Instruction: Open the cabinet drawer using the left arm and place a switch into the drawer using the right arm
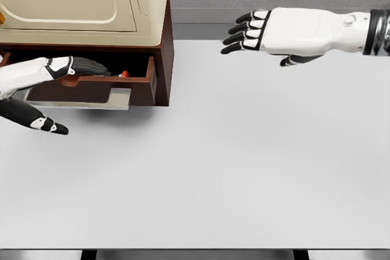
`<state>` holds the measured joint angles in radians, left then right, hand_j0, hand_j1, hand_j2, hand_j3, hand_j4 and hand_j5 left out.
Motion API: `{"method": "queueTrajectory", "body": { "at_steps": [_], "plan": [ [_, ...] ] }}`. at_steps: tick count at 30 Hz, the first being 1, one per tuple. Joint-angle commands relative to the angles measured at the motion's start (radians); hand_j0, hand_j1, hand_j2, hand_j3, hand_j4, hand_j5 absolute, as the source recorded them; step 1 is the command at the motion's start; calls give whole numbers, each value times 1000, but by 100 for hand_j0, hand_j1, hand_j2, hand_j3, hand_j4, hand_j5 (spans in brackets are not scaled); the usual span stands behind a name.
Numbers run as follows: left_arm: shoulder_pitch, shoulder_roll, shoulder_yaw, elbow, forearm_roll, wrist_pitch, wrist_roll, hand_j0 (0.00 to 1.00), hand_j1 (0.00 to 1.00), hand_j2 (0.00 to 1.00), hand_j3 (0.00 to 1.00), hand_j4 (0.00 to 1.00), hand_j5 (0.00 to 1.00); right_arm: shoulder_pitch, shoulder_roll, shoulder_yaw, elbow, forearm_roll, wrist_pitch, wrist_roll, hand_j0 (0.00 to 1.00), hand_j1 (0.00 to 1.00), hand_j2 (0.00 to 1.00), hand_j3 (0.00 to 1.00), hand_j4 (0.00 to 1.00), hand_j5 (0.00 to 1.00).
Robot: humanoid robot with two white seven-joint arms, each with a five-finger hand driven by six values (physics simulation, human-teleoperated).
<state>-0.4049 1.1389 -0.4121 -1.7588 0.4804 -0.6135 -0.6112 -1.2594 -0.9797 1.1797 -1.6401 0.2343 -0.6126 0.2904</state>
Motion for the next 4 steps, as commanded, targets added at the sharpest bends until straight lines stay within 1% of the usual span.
{"method": "queueTrajectory", "body": {
  "at_steps": [1,4],
  "plan": [
    [-2,-31,4,-2,-19,3,0,100,100,100,100,100,100,2,-11,0,-1,-7,2,-2,100,100,100,100,100,100],
    [-6,-38,4,-2,-22,3,0,100,100,100,100,100,100,6,-14,-2,-1,-7,2,-2,100,100,100,100,100,100]
  ]
}}
